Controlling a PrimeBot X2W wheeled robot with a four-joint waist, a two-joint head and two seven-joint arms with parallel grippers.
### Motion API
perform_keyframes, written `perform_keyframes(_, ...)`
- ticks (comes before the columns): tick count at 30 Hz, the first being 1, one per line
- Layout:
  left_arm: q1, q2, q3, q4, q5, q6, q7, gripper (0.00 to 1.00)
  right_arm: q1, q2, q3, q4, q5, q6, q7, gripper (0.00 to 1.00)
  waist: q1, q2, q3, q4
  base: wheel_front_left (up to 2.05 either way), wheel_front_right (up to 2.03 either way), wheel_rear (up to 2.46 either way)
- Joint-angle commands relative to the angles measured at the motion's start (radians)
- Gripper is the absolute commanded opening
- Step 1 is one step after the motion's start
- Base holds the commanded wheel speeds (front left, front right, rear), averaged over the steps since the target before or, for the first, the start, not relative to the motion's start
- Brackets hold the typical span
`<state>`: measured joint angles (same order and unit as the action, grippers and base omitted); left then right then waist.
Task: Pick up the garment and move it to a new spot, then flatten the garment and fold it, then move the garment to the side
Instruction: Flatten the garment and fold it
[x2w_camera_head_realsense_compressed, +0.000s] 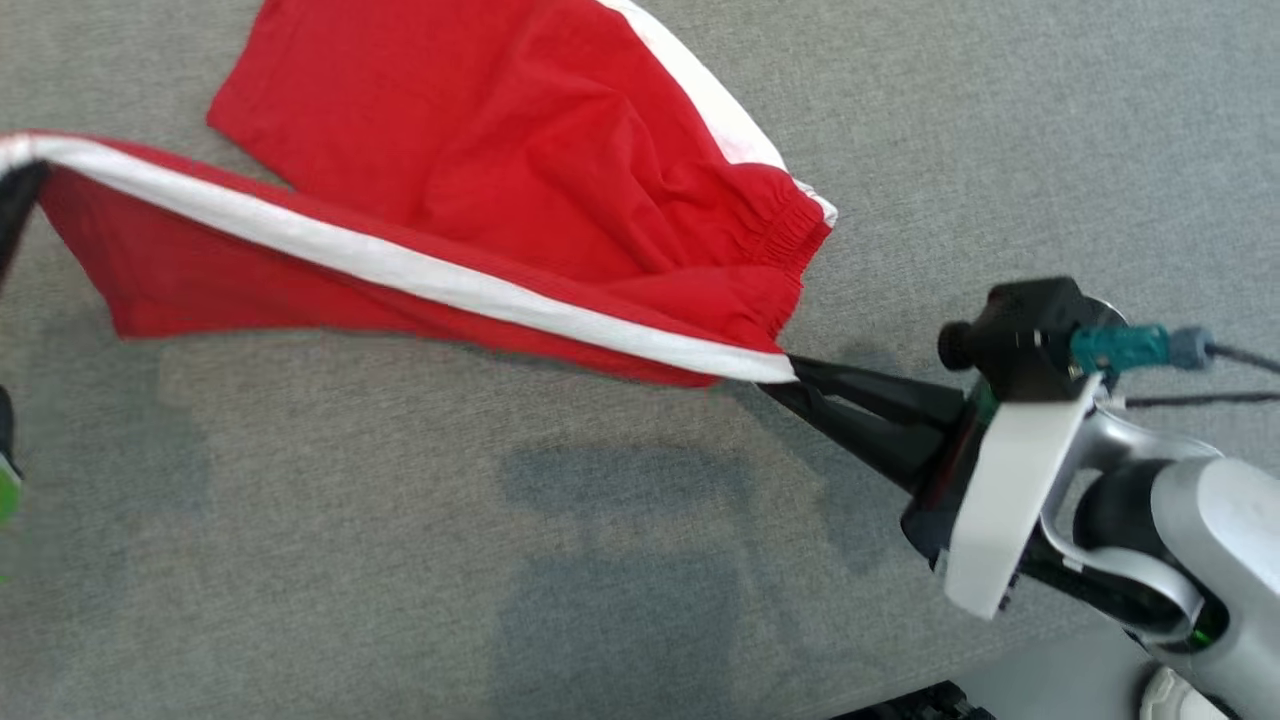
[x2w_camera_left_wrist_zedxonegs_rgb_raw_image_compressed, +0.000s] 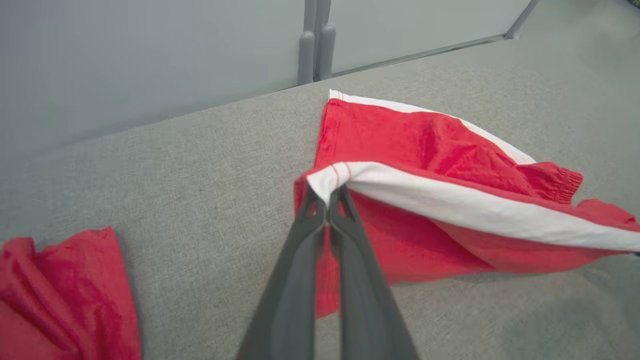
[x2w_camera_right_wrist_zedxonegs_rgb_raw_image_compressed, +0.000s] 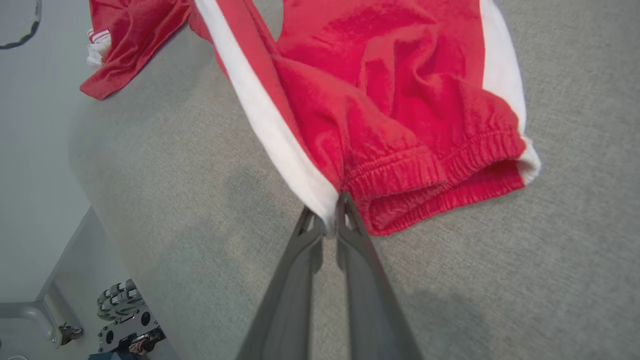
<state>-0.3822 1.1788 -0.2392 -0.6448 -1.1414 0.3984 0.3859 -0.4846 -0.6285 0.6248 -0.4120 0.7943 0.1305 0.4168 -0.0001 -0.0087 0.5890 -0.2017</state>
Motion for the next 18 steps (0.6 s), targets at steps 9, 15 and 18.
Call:
perform_keyframes(9,-0.528,-0.156,-0.247,0.27,0.181,-0.103,0.299,0.0,-0.187,0.119,0.015,0.187,0.197,0.0,-0.01,0.0,0.0001,0.0087,0.091,-0.113,0.0,0.0,0.0)
perform_keyframes(15,-0.747,-0.315,-0.377,0.45,0.29,-0.162,0.378,0.0,-0.225,0.159,0.0,0.255,0.247,0.0,-0.031,0.0,0.0001,0.0087,0.092,-0.126,0.0,0.0,0.0)
perform_keyframes(18,-0.838,-0.384,-0.428,0.553,0.337,-0.197,0.397,0.0,-0.247,0.185,-0.007,0.293,0.257,0.0,-0.041,0.0,0.0001,0.0087,0.094,-0.131,0.0,0.0,0.0)
